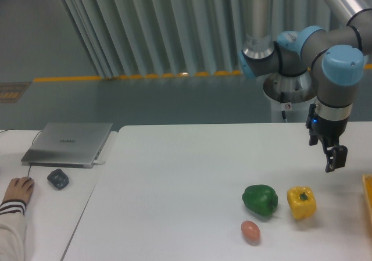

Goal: Place the yellow pepper in a basket
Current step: 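Move the open gripper toward the yellow bell pepper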

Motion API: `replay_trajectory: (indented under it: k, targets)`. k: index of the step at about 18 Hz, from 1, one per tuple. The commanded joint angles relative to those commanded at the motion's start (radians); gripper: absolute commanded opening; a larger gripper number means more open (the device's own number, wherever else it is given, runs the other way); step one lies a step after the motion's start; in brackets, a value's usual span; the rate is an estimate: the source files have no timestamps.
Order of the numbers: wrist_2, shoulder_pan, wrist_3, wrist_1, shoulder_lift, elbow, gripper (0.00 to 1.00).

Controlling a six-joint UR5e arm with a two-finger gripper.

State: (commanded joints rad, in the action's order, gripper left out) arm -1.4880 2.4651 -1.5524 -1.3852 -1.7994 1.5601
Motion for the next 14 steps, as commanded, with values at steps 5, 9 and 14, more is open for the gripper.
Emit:
replay_trajectory:
  k: [5,9,14]
  targets:
    - [0.000,-0.018,-0.002,0.011,-0.005,0.003,1.00]
    - [0.003,-0.018,0.002,0.040,-0.005,0.014,1.00]
    - [0.006,-0.015,0.011,0.041,-0.002,0.017,1.00]
